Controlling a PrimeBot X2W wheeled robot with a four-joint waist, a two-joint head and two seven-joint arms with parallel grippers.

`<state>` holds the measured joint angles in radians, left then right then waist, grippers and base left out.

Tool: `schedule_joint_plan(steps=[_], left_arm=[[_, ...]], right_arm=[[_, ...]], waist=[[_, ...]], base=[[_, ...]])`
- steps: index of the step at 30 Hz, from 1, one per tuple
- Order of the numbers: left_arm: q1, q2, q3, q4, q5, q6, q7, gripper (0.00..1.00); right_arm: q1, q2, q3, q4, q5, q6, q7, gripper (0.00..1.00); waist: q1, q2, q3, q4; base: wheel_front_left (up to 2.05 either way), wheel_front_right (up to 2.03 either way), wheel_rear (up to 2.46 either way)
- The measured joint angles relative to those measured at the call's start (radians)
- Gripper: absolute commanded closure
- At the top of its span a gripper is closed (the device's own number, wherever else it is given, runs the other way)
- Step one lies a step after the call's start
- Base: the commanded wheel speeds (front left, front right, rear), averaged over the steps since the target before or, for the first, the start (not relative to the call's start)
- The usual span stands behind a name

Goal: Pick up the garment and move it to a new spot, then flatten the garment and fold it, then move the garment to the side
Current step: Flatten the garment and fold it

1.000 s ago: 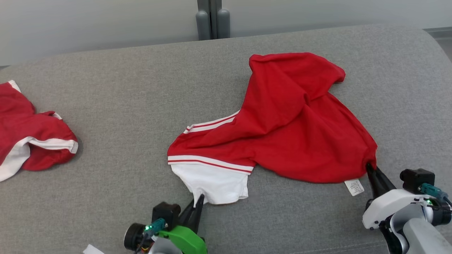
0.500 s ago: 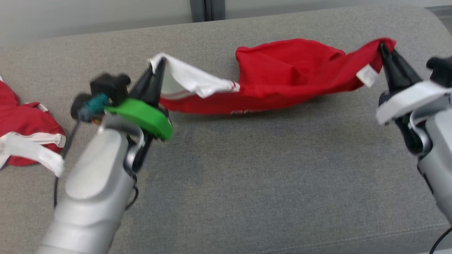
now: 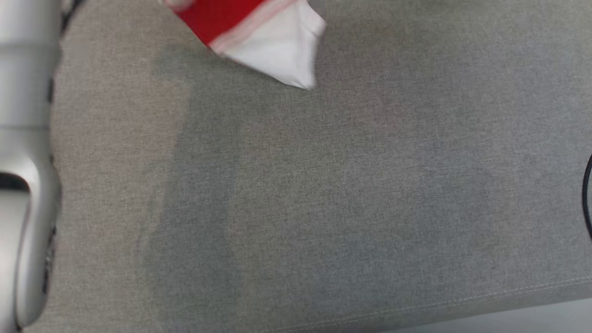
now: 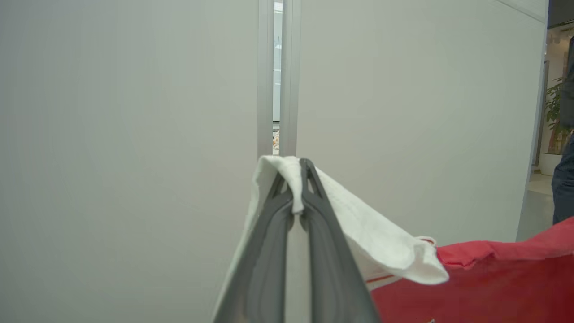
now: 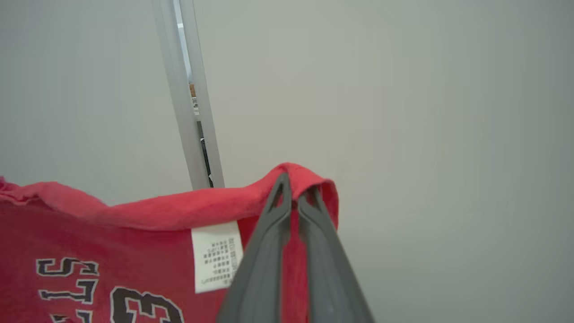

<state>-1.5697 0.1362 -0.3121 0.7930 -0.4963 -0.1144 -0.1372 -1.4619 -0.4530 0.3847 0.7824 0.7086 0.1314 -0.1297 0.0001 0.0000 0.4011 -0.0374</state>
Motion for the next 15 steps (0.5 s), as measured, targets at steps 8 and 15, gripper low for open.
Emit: schedule_joint_plan(steps=[8,15], left_arm=[[-0.176,-0.040,-0.018,0.086,-0.005,-0.008,-0.072,1.00],[-0.060,-0.052,-0.049,0.096,-0.036,-0.010,-0.109,1.00]], right_arm=[[-0.146,-0.017,0.121,0.067,0.046,0.000,-0.049,1.00],[-0.046,-0.056,0.237,0.027,0.148,0.000,-0.095,1.00]], waist=[[0.0000,0.0000,0.029,-0.001],[0.0000,0.0000,0.052,0.013]], base=[[0.00,0.00,0.00],[0.00,0.00,0.00]])
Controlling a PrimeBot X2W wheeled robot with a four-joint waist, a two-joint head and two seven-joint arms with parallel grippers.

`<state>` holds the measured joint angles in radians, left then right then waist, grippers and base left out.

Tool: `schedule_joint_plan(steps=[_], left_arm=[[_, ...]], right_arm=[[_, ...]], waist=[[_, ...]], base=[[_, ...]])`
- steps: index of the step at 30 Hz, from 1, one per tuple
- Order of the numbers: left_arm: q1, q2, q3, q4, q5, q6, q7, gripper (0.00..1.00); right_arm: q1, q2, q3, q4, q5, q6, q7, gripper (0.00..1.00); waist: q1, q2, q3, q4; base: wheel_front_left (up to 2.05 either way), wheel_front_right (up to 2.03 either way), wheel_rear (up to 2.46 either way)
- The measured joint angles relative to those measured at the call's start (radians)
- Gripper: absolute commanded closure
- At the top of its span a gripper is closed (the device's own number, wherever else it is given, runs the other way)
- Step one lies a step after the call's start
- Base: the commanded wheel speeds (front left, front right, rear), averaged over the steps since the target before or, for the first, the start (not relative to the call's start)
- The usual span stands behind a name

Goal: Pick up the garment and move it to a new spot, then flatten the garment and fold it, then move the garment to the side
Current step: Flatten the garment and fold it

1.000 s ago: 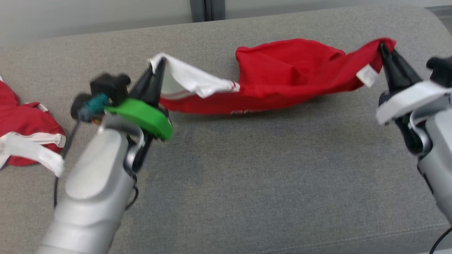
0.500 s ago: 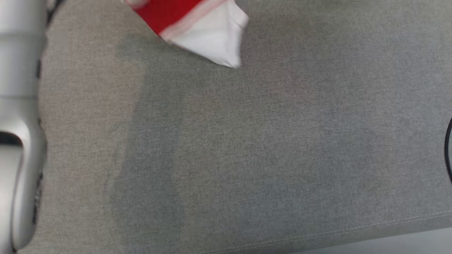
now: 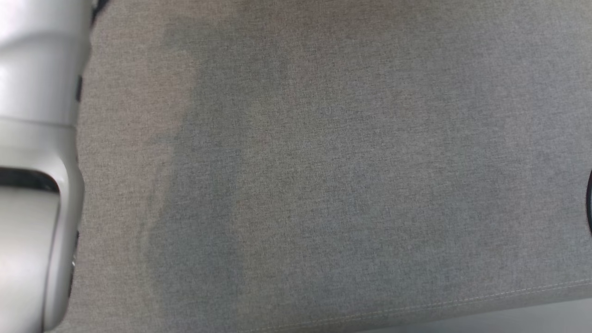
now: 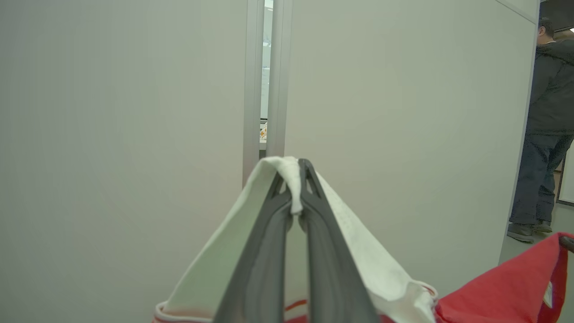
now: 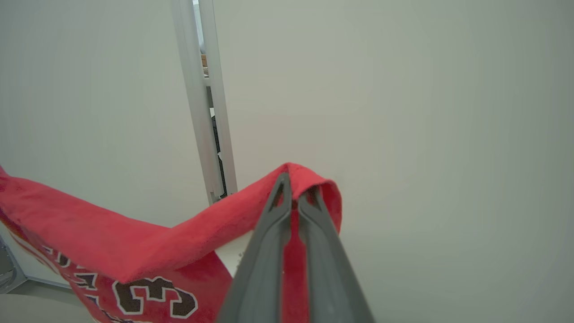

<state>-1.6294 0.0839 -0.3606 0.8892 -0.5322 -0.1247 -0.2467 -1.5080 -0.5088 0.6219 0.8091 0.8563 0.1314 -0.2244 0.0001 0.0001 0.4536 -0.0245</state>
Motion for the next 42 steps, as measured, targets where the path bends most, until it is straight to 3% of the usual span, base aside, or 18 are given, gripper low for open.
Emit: schedule_joint_plan(steps=[5,8,14,21,30,42], left_arm=[[0.217,0.011,0.025,-0.085,-0.010,0.001,-0.013,1.00],[0.406,0.019,0.063,-0.222,0.014,0.033,-0.016,1.00],[0.882,-0.006,0.124,-0.515,0.047,0.110,-0.017,1.00],[1.278,-0.023,0.140,-0.692,0.052,0.145,-0.017,1.00],[1.565,-0.031,0.130,-0.725,0.032,0.156,-0.017,1.00],[1.717,-0.032,0.069,-0.703,0.021,0.153,-0.017,1.00]], right_arm=[[0.187,-0.030,0.047,-0.069,0.054,0.000,-0.031,1.00],[0.331,-0.052,0.049,-0.115,0.079,0.000,-0.035,1.00],[0.646,-0.080,-0.037,-0.262,0.082,0.000,-0.037,1.00],[0.961,-0.050,-0.132,-0.361,0.071,0.000,-0.038,1.00],[1.277,0.008,-0.232,-0.379,0.015,0.000,-0.038,1.00],[1.496,0.059,-0.351,-0.358,-0.078,0.000,-0.012,1.00]], waist=[[-0.0001,0.0000,-0.020,-0.001],[-0.0001,0.0000,-0.045,-0.003],[-0.0001,0.0000,-0.110,-0.006],[-0.0002,0.0000,-0.180,-0.010],[-0.0002,0.0000,-0.272,-0.006],[-0.0002,0.0000,-0.354,0.005]], base=[[0.00,0.00,0.00],[0.00,0.00,0.00],[0.00,0.00,0.00],[0.00,0.00,0.00],[0.00,0.00,0.00],[0.00,0.00,0.00]])
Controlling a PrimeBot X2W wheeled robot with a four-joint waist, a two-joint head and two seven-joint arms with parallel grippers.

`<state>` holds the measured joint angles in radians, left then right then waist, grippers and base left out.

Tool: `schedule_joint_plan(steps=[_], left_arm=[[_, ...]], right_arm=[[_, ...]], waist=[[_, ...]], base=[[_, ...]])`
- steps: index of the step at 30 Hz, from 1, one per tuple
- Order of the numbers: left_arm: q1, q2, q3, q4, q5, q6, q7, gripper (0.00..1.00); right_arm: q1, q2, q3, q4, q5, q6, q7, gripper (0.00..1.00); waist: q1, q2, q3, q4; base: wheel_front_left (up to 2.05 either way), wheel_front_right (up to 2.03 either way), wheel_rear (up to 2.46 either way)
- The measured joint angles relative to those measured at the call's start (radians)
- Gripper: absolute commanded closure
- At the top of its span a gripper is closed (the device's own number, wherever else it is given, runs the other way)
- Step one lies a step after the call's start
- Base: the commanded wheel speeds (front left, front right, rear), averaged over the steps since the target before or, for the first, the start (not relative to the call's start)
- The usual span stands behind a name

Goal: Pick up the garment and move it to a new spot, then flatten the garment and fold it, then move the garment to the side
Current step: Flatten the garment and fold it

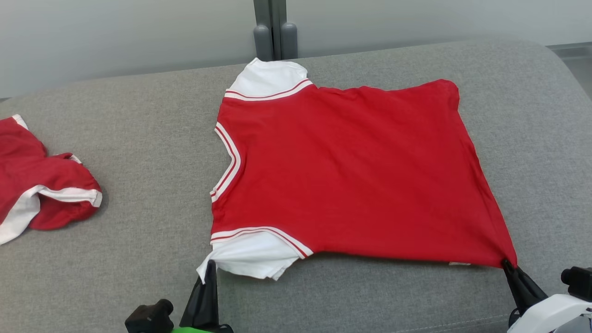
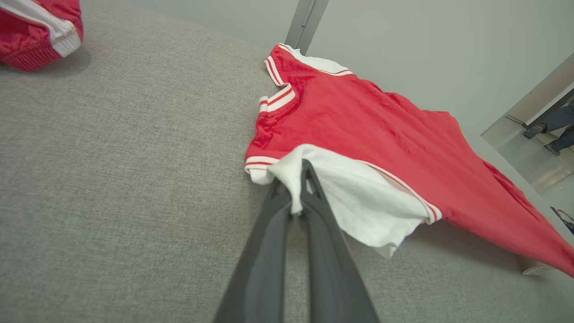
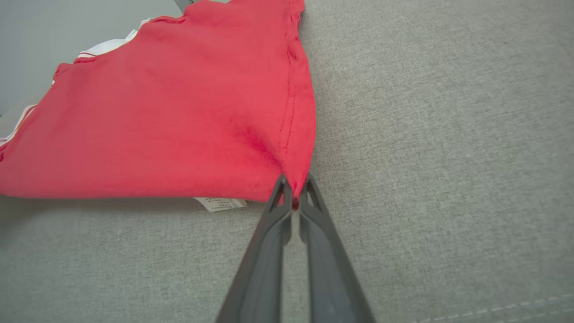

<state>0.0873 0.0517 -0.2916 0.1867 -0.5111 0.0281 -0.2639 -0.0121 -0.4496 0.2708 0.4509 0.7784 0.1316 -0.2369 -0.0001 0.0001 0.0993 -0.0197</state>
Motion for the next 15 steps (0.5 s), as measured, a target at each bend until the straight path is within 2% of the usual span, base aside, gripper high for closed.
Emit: schedule_joint_plan(steps=[8,15], left_arm=[[-0.011,0.011,-0.028,-0.002,0.006,-0.011,0.018,1.00],[-0.172,0.034,-0.049,0.022,0.037,-0.039,0.048,1.00]], right_arm=[[0.018,0.042,-0.056,-0.042,-0.057,0.000,0.056,1.00],[-0.034,0.057,-0.081,-0.103,-0.068,0.000,0.136,1.00]], waist=[[0.0000,0.0000,0.006,-0.005],[0.0000,0.0000,0.025,-0.025]], base=[[0.00,0.00,0.00],[0.00,0.00,0.00]])
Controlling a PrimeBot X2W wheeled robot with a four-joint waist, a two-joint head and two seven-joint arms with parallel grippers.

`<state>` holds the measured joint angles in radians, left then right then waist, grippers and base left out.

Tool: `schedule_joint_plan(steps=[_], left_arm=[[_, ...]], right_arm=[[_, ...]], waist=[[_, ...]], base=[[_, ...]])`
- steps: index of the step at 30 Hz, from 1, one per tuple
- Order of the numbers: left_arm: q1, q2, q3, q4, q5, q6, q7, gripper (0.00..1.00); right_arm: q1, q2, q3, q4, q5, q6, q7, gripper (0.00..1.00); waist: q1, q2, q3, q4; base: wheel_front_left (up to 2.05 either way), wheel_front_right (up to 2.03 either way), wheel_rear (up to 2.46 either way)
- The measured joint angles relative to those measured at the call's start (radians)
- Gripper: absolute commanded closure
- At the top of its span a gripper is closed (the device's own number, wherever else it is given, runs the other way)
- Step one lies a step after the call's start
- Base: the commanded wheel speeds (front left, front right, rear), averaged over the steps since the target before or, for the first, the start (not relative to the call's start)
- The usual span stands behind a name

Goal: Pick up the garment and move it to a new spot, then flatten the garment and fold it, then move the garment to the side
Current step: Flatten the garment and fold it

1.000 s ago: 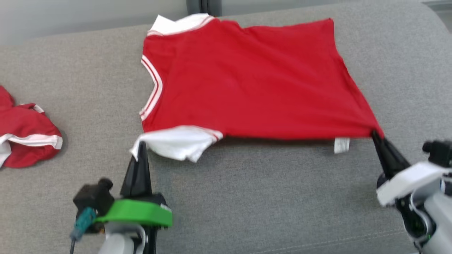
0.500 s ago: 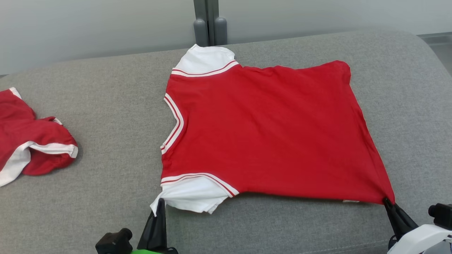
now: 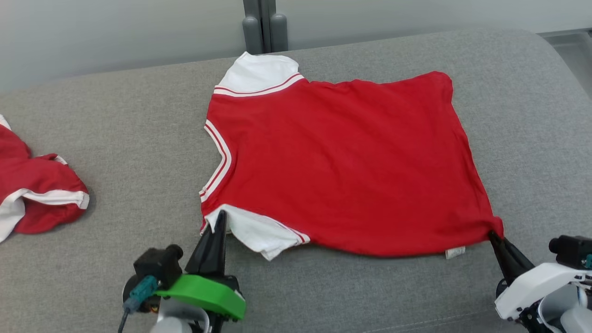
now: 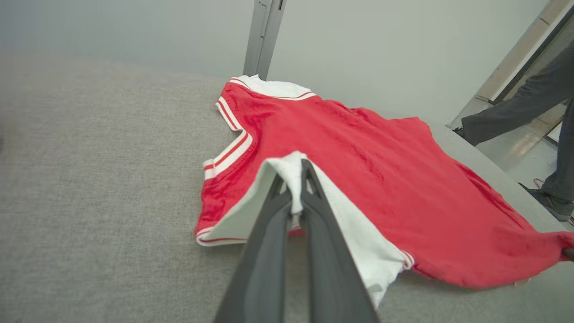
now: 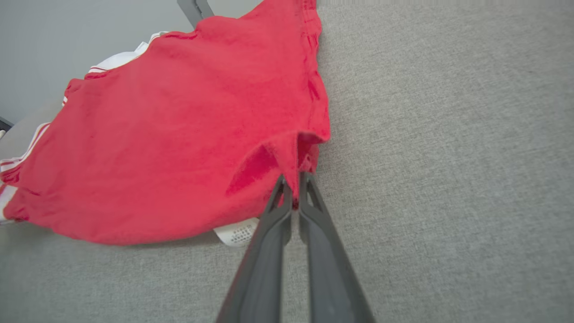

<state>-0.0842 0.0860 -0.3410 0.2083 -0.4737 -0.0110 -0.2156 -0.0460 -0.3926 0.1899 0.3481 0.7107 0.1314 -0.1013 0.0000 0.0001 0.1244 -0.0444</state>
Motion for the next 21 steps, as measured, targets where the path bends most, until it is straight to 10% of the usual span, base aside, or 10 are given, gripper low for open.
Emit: schedule_joint_plan(steps=[18,19,20,21], left_arm=[[-0.481,0.008,-0.021,0.390,0.033,-0.069,0.023,1.00],[-0.498,0.005,-0.025,0.416,0.040,-0.071,0.010,1.00],[-0.513,0.002,-0.027,0.436,0.044,-0.073,-0.002,0.57],[-0.527,-0.002,-0.027,0.456,0.044,-0.073,-0.012,0.00]], right_arm=[[-0.288,0.002,-0.002,0.076,0.037,0.000,0.098,1.00],[-0.301,0.004,0.001,0.084,0.034,0.000,0.084,0.61],[-0.312,0.006,0.003,0.090,0.034,0.000,0.071,0.10],[-0.321,0.007,0.007,0.099,0.034,0.000,0.061,0.00]], waist=[[0.0000,0.0000,0.110,-0.028],[0.0000,0.0000,0.114,-0.029],[0.0000,0.0000,0.116,-0.029],[0.0000,0.0000,0.117,-0.028]], base=[[0.00,0.00,0.00],[0.00,0.00,0.00],[0.00,0.00,0.00],[0.00,0.00,0.00]])
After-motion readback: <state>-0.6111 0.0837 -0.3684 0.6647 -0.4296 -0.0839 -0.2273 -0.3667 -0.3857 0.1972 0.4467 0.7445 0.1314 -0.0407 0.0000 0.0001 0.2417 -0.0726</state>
